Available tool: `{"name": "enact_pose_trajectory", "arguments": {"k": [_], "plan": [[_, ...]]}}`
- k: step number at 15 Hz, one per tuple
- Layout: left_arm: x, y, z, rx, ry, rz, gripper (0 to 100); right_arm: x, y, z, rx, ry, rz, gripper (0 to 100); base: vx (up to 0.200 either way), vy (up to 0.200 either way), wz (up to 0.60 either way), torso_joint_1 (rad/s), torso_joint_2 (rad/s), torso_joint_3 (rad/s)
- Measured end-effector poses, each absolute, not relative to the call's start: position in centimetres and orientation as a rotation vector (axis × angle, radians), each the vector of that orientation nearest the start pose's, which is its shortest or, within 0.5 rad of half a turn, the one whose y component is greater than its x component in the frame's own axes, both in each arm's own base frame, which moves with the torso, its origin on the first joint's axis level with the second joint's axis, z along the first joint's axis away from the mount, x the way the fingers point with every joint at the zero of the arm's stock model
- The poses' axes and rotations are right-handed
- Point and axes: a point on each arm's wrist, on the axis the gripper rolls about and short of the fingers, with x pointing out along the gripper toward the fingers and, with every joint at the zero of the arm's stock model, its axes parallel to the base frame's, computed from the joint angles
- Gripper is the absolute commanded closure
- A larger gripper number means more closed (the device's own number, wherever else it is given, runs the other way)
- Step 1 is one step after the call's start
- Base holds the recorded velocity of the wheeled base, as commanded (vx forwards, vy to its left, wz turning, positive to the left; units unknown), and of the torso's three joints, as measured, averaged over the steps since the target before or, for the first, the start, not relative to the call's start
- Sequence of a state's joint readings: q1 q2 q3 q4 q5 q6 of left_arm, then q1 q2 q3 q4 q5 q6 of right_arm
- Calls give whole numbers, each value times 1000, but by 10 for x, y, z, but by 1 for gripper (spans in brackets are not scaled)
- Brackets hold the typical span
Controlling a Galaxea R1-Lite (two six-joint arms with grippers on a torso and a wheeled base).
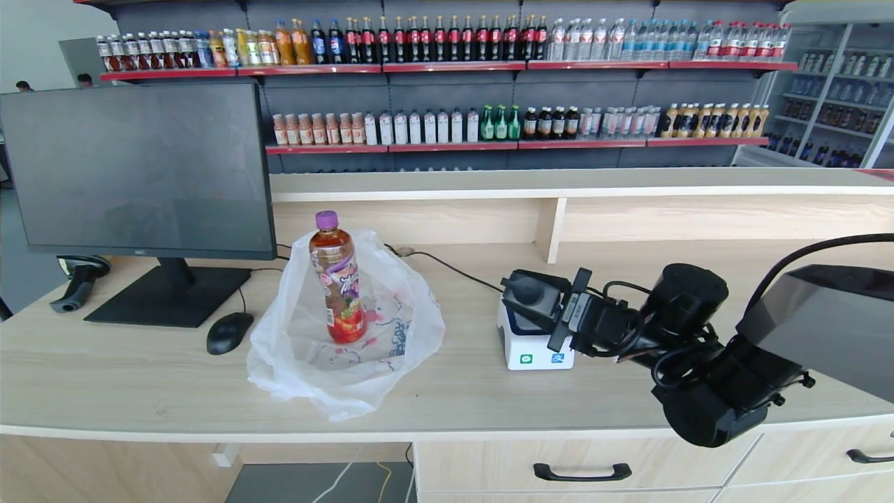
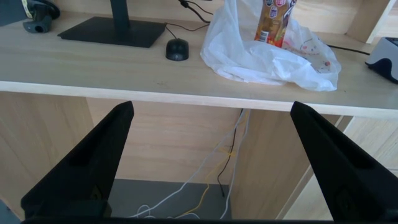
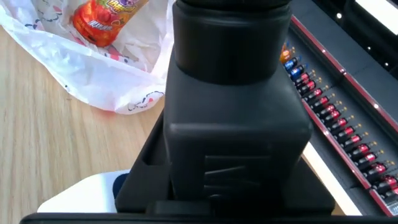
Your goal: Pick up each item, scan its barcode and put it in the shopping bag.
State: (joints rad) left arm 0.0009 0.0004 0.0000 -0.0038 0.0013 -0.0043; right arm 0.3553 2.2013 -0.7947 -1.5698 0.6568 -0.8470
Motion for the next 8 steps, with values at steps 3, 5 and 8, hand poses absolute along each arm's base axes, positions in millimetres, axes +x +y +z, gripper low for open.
{"name": "enact_pose_trajectory", "arguments": {"k": [3, 5, 8], "plan": [[-23, 0, 76, -4, -8, 1, 0, 351, 142, 92, -819, -606, 915, 100, 0, 0, 0, 0, 0, 0], [-23, 0, 76, -4, -8, 1, 0, 354, 135, 89, -830, -600, 913, 100, 0, 0, 0, 0, 0, 0], [-23, 0, 76, -4, -9, 1, 0, 357, 128, 87, -844, -596, 901, 100, 0, 0, 0, 0, 0, 0]]}}
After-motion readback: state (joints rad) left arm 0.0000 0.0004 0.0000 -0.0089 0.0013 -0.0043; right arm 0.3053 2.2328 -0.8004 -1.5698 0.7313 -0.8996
